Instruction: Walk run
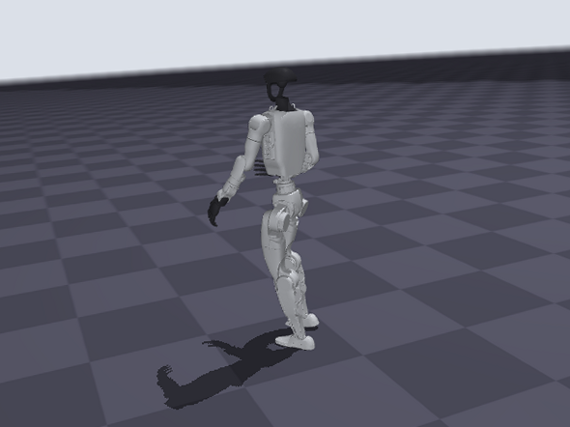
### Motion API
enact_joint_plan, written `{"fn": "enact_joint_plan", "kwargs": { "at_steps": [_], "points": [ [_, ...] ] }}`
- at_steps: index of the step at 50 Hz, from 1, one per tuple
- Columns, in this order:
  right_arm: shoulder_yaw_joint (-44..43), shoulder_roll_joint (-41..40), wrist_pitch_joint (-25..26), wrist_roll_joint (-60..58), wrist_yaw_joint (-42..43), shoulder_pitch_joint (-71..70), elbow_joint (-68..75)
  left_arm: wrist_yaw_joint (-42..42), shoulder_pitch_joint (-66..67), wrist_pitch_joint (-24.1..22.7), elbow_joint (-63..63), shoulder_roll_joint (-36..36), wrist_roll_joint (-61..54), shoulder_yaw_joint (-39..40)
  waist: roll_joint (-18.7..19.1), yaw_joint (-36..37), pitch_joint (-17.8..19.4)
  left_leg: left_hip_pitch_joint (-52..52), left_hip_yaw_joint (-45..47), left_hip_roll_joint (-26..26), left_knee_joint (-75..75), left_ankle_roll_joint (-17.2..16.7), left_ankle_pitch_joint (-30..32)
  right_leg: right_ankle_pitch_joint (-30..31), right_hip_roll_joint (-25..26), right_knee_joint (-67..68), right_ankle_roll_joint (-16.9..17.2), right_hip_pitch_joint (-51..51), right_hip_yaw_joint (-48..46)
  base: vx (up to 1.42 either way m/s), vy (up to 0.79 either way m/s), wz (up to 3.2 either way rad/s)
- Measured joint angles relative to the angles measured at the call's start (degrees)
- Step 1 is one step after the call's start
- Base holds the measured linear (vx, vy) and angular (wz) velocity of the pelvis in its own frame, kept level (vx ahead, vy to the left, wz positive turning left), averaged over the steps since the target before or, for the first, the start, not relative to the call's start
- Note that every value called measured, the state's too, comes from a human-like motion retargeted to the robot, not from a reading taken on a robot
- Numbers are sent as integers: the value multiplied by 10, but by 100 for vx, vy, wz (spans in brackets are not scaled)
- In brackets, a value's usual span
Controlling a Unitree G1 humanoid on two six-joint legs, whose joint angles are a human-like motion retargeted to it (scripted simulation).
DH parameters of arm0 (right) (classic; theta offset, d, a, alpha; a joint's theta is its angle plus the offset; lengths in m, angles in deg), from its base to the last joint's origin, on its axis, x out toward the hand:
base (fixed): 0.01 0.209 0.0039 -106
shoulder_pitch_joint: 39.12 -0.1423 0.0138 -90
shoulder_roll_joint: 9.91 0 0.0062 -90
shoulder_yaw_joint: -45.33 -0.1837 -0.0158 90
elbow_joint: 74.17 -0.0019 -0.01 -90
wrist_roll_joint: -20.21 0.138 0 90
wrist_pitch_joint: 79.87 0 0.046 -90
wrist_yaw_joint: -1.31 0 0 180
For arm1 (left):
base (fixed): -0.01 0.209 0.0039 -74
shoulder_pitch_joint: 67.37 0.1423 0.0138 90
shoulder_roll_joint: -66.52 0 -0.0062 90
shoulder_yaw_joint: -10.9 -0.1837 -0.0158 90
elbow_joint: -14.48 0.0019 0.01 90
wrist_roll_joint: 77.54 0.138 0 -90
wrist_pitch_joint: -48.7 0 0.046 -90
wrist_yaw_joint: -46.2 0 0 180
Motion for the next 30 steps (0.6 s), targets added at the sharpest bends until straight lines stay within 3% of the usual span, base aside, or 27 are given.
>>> {"fn": "enact_joint_plan", "kwargs": {
  "at_steps": [3,5,7,8,10,13,15,17,20,22,23,25,27,30],
  "points": [
    [0,0,-1,-4,-3,3,0,2,-25,-5,-16,5,16,-6,-17,-12,6,36,-37,-23,-4,-2,-7,-13,1,-97,19,-17,88,55,-13,144],
    [1,0,-2,-10,-7,4,-2,1,-29,-6,-25,5,24,-6,-26,-14,10,60,-59,-36,-7,-3,-13,-28,1,-156,64,-26,132,56,-24,101],
    [2,-5,-4,-15,-14,4,-2,-1,-20,-7,-27,5,28,-2,-32,-8,21,84,-77,-9,9,-31,-36,-60,39,-197,130,-22,106,80,-89,59],
    [2,-6,-5,-16,-19,-1,-2,-2,-15,-8,-26,2,29,4,-38,-1,26,87,-79,1,17,-49,-42,-63,53,-210,130,-29,64,62,-82,36],
    [4,-7,-8,-16,-26,-2,-1,-1,1,-7,-11,-9,27,15,-44,8,26,97,-87,-10,29,-49,-44,-55,60,-211,130,-21,71,58,-17,46],
    [10,-5,-12,-19,-28,13,0,13,46,4,45,-37,20,29,-42,1,13,110,-113,-47,43,-41,-14,10,28,-183,130,-5,85,66,32,120],
    [14,0,-15,-24,-28,27,-1,21,78,19,100,-57,13,41,-28,-29,1,106,-147,-65,61,-46,37,12,8,-175,116,4,123,60,23,207],
    [18,8,-15,-23,-32,30,3,33,108,54,161,-72,4,55,-12,-33,0,89,-150,-59,108,-85,115,-10,9,-160,93,15,127,68,-14,162],
    [13,31,-10,-21,-45,27,1,45,154,117,233,-90,-16,65,1,-41,-1,36,-141,-63,225,-179,249,-33,-3,-165,52,46,92,50,-1,162],
    [7,51,-13,-28,-48,18,-7,65,189,131,240,-93,-15,69,7,-45,-4,-17,-71,-37,306,-256,284,-41,-23,-171,21,57,26,48,1,196],
    [3,58,-16,-32,-49,12,-9,80,205,131,240,-93,-5,68,9,-52,-6,-39,-33,-21,340,-275,298,-48,-25,-173,11,63,27,42,-4,237],
    [-4,67,-15,-33,-52,1,-9,108,234,130,240,-87,33,70,13,-58,-6,-89,16,18,409,-248,278,-58,-24,-178,-1,79,-2,30,-13,228],
    [-11,77,-11,-30,-55,-5,-7,116,263,139,220,-81,73,69,6,-35,-8,-129,84,54,446,-189,228,-64,-27,-185,-8,97,-32,47,-18,155],
    [-21,98,-12,-29,-47,-1,-12,98,293,141,192,-66,109,64,-9,25,-14,-177,112,41,425,-169,185,-72,-28,-196,-13,123,-75,33,-8,105]
  ]
}}
